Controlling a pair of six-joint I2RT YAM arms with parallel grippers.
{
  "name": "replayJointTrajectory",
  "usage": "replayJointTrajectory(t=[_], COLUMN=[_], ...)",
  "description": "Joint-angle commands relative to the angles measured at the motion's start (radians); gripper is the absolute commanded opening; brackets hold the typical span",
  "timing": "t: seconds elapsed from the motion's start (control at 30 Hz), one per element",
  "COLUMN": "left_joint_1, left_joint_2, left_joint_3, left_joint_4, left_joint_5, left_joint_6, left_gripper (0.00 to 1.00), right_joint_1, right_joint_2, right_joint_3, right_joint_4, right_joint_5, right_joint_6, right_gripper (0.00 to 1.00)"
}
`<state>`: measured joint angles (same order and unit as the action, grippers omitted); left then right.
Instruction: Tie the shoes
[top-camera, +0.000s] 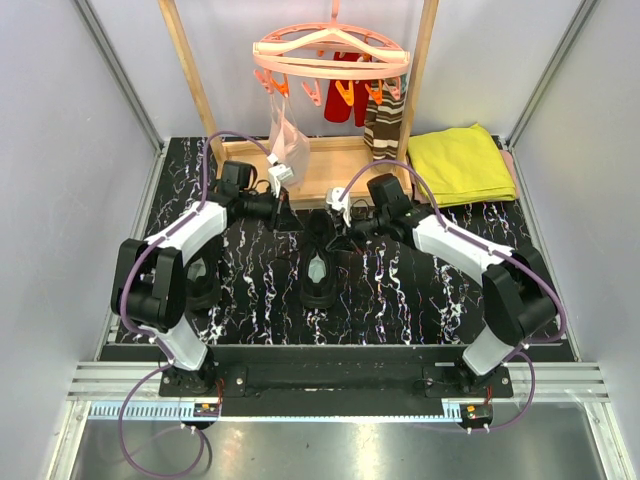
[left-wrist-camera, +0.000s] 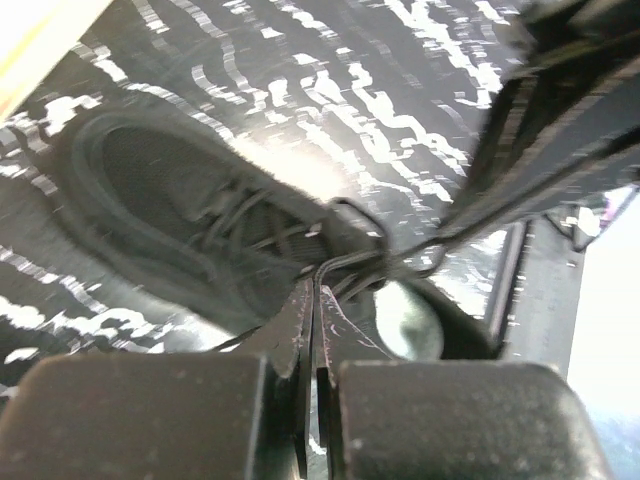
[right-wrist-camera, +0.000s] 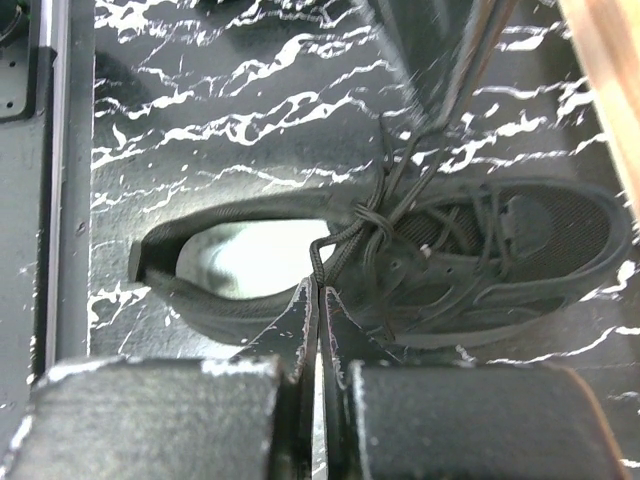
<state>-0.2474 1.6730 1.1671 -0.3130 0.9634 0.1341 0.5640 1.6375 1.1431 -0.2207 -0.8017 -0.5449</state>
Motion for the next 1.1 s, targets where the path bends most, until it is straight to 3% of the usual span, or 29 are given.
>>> replayJointTrajectory(t=[0.0,0.43,0.67,0.73,0.77,0.87,1.07], left_joint_1=[0.017,0.073,0.069,0.068,0.069,0.069,0.069], left_joint_2=[-0.050,-0.038,-0.007,-0.004,-0.004,-0.009,0.001], left_joint_3=[-0.020,-0.035,-0.017,-0.018,-0.023,-0.053,-0.112], left_joint_4=[0.025,0.063,0.075,0.084,0.116,0.197,0.299], left_joint_5=[-0.090,-0.180,-0.075,-0.025,-0.012,0.008,-0.020], left_joint_6=[0.036,0.016,-0.022,-0.065,-0.086,-0.181,-0.346], left_gripper=[0.00,0.00,0.00,0.07,0.21,0.39,0.52], right_joint_1=[0.008,0.007,0.005,0.004,0.005,0.005,0.005], right_joint_2=[-0.051,-0.084,-0.061,-0.059,-0.056,-0.051,-0.047], right_joint_3=[-0.029,-0.080,-0.066,-0.060,-0.057,-0.049,-0.045], right_joint_4=[-0.017,-0.032,-0.032,-0.029,-0.029,-0.031,-0.029], right_joint_5=[0.022,0.052,0.055,0.055,0.056,0.050,0.047], right_joint_6=[-0.003,0.000,0.003,0.006,0.010,0.013,0.011], right_gripper=[0.00,0.00,0.00,0.00,0.00,0.00,0.00])
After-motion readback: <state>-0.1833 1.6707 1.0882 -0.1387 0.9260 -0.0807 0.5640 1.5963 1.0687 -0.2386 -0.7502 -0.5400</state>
